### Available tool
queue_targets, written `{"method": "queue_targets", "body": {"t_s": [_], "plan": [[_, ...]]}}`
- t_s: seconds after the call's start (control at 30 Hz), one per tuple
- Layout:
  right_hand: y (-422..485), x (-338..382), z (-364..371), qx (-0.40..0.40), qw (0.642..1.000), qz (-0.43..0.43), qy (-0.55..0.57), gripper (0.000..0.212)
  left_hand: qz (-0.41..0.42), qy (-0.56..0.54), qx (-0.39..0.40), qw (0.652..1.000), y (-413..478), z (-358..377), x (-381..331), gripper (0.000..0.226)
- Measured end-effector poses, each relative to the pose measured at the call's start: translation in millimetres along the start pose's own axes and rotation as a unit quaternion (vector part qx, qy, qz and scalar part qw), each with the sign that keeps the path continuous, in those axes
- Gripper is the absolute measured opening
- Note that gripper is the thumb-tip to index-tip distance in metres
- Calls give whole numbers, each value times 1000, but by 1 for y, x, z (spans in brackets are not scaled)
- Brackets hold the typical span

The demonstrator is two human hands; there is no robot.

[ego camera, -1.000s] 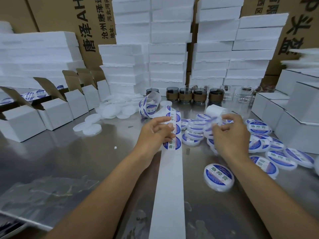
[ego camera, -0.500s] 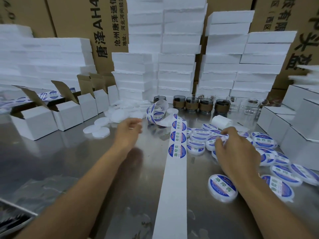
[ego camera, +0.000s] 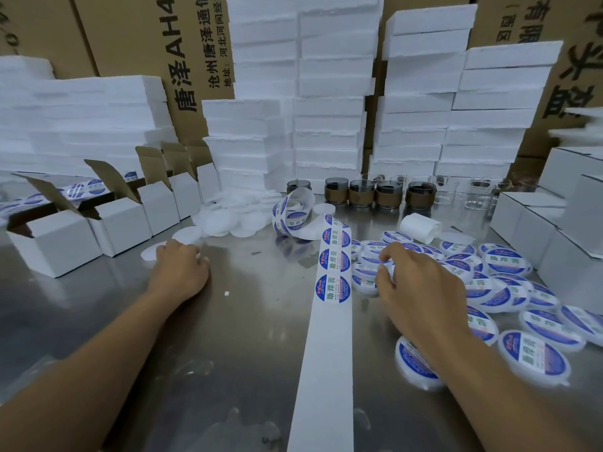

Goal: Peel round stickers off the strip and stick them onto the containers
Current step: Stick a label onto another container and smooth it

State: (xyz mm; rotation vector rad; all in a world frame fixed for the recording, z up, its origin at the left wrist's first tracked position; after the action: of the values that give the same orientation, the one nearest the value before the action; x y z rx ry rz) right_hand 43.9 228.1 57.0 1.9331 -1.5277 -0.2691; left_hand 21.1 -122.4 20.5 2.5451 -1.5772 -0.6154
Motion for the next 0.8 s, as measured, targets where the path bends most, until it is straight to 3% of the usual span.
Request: {"method": "queue_targets", "body": {"t_s": [0.2, 0.3, 0.47, 0.57, 0.67, 0.8], "plan": [[-1, -1, 1, 6, 1000, -4, 1, 18, 62, -38, -11, 997, -17, 3, -30, 28], [-1, -1, 1, 8, 1000, 1, 2, 18, 68, -114, 5, 991, -28, -2, -47, 22], [-2, 0, 0, 12, 1000, 8, 6, 15, 64, -138, -1, 988, -32, -1, -63, 20], [-1, -1, -1, 16, 1000, 11, 7, 15, 54, -113, 18, 992, -29, 6, -65, 40], [-1, -1, -1, 18, 1000, 14, 3, 15, 47, -90, 41, 994, -28, 13, -66, 47], [-2, 1, -1, 18, 1000, 2, 5, 15, 79, -183, -16, 980, -35, 1, -82, 52]]}}
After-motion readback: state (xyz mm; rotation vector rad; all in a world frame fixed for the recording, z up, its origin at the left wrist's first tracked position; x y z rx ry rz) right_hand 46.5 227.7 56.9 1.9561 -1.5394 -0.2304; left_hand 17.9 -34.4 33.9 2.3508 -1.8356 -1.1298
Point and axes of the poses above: each hand's wrist, its own y-axis towards the middle knuckle, its own z-axis out of the palm, x = y × z, the point moved 5 cm from there along y, towards the middle knuckle, and after that the axes turned 3 degrees about y, right-handed, at the moved point
